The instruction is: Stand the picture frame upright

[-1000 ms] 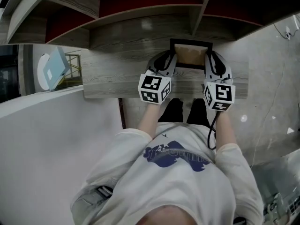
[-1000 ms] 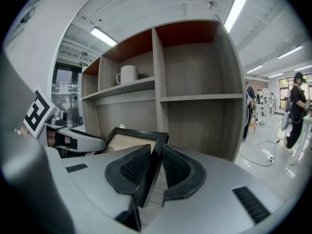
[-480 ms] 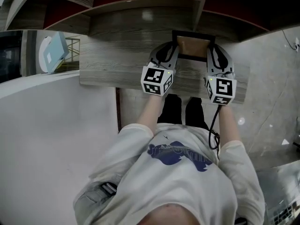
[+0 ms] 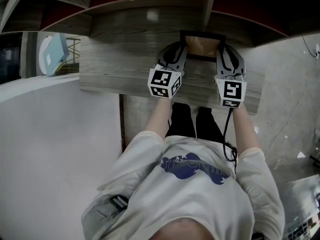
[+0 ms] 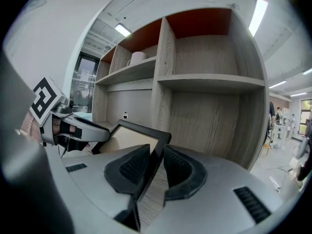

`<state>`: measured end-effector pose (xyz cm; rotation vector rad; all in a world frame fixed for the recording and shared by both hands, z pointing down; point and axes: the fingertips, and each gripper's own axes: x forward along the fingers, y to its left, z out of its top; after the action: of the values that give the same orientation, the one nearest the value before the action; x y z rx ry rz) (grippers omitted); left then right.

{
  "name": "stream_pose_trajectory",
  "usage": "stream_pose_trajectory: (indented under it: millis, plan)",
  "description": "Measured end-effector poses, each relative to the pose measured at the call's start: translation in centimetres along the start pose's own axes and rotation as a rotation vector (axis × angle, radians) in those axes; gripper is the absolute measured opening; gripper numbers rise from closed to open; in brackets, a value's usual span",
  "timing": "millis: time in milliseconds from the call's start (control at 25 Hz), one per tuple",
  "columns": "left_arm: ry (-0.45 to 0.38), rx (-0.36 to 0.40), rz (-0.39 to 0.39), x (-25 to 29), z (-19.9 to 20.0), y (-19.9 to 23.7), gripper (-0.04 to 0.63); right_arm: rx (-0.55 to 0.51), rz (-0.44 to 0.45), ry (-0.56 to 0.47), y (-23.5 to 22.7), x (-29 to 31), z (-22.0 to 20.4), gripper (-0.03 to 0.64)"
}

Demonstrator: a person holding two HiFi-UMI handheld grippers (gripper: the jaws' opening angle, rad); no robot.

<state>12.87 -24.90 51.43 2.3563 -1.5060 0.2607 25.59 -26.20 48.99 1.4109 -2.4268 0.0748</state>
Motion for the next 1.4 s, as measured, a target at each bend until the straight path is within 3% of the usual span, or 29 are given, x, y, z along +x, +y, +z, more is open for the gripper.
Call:
stream_pose_trajectory:
  millis: [800, 1400]
  plan:
    - [-0.048, 0.01, -0.011, 3.0, -2.3, 1.3, 0.081, -0.049, -0.006, -0.005, -0.6, 2.6, -3.1, 0.089]
    - [-0.03, 0.031, -0.027, 3.9, -3.5, 1.7, 0.081, -0.078, -0.005, -0.003, -0.6, 3.6, -4.7, 0.094]
